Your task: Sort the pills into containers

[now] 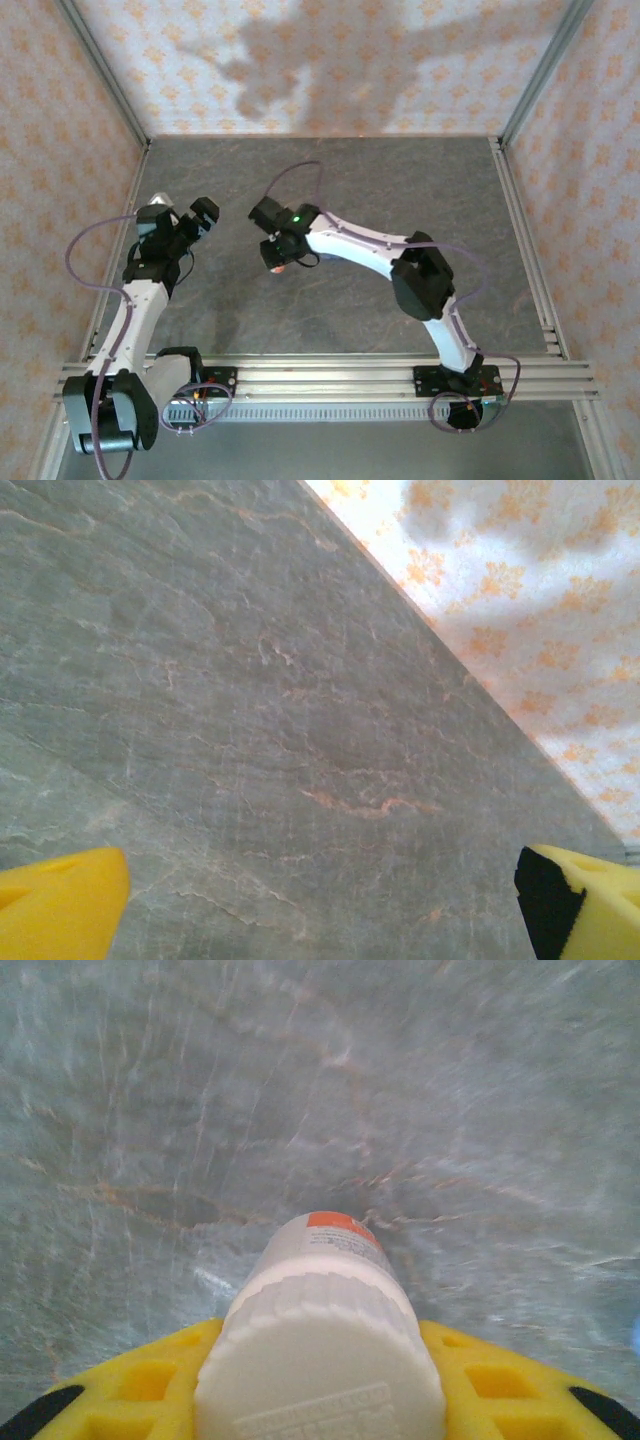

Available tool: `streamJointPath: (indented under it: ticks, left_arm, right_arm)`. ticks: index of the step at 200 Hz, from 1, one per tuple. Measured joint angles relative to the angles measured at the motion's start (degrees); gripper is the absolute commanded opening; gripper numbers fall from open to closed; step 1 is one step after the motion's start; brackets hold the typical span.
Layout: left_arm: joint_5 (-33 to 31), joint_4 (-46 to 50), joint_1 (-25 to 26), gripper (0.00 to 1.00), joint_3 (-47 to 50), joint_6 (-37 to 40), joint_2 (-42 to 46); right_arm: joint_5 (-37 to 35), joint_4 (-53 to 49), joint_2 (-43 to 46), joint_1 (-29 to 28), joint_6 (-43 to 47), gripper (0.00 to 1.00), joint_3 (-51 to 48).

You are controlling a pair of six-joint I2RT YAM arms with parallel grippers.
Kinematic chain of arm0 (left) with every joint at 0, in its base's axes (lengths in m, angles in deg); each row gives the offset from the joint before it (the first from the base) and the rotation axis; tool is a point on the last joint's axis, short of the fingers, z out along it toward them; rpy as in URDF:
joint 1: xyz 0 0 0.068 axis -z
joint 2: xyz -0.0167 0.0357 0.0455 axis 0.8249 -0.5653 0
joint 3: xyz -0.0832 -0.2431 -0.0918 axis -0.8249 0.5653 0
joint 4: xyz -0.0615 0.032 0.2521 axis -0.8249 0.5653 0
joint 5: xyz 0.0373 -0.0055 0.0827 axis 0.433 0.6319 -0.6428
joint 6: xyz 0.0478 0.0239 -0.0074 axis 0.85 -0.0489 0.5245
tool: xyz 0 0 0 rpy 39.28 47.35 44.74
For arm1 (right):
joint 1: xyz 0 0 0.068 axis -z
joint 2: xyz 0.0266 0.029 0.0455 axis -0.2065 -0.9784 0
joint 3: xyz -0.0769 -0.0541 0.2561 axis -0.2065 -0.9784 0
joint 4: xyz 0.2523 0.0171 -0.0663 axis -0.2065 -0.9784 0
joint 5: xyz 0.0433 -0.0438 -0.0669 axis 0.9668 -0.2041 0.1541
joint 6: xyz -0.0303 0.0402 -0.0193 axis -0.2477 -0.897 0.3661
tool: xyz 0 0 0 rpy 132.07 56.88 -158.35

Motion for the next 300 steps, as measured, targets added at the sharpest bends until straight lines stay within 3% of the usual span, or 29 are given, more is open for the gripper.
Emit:
streamJointPath:
  ticks: [46, 92, 121, 165, 237, 300]
  left_arm:
    - [3.28, -1.38, 5.60, 1.00, -4.28, 5.64, -2.49]
    - [10.97, -5.03, 9.97, 1.00, -9.55, 11.85, -8.52]
    - [13.29, -6.19, 15.69, 1.00, -12.20, 18.78, -13.60]
    - [13.49, -7.76, 25.46, 1.00, -15.80, 31.19, -20.57]
    - [12.11, -18.05, 36.15, 1.00, -16.92, 46.95, -33.16]
    - [10.23, -25.99, 38.64, 1.00, -17.81, 54.25, -36.92]
  right_arm:
    - [1.07, 2.45, 8.92, 5.46, -0.20, 0.41, -3.45]
    - [5.03, 2.60, 14.29, 15.41, 0.24, 0.41, -5.62]
    - [8.70, 2.27, 16.22, 21.49, 0.50, 0.41, -5.68]
    - [14.16, 1.70, 19.76, 27.96, 1.25, 0.41, -6.56]
    - [22.71, -0.63, 22.97, 35.04, 4.22, 0.41, -9.05]
    - [31.10, -4.94, 22.56, 36.61, 9.55, 0.41, -7.93]
